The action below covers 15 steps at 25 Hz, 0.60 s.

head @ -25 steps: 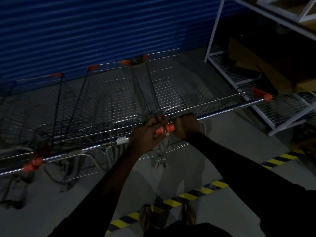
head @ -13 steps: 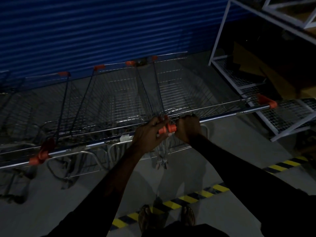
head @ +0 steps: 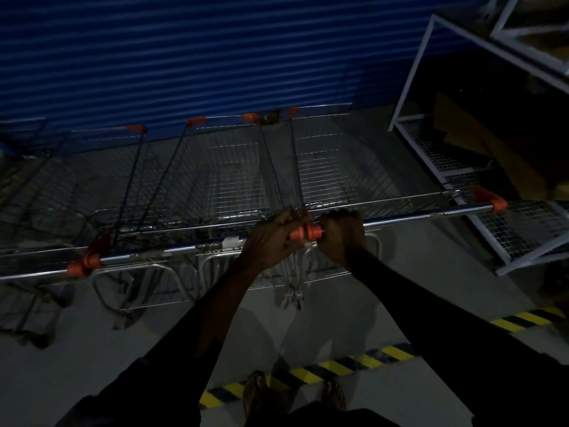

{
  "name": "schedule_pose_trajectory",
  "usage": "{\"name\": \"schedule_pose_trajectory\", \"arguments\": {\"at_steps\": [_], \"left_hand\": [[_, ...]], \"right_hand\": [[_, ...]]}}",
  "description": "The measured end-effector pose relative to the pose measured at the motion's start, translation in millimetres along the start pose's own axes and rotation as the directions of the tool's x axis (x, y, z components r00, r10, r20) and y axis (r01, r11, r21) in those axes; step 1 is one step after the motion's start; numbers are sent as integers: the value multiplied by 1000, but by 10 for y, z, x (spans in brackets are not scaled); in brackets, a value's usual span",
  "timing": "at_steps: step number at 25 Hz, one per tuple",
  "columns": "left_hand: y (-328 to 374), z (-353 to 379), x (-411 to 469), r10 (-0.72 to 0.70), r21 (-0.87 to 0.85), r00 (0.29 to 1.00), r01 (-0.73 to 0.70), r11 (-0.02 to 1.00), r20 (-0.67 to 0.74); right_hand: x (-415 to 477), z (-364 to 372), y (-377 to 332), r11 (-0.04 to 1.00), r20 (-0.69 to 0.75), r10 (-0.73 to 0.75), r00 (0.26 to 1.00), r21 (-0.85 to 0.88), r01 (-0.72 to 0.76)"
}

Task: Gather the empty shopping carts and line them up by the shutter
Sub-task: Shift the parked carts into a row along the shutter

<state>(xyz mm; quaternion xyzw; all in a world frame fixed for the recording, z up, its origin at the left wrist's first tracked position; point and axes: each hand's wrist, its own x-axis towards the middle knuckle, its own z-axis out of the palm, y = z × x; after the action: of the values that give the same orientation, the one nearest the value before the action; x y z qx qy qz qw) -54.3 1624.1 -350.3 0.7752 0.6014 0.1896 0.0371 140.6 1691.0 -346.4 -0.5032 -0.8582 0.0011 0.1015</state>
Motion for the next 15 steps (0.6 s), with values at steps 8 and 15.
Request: {"name": "schedule_pose_trajectory", "arguments": {"at_steps": [8,15], "left_hand": [[-170,-124,-716,-141,144,962,178,973,-236],[-712,-564,-1823,-251,172,924,308,936,-289]], "right_hand": [[-385,24,-362,954,-249,-183,951,189,233],[-285,102,-1426,920,-238,-332,913,130,369]]}}
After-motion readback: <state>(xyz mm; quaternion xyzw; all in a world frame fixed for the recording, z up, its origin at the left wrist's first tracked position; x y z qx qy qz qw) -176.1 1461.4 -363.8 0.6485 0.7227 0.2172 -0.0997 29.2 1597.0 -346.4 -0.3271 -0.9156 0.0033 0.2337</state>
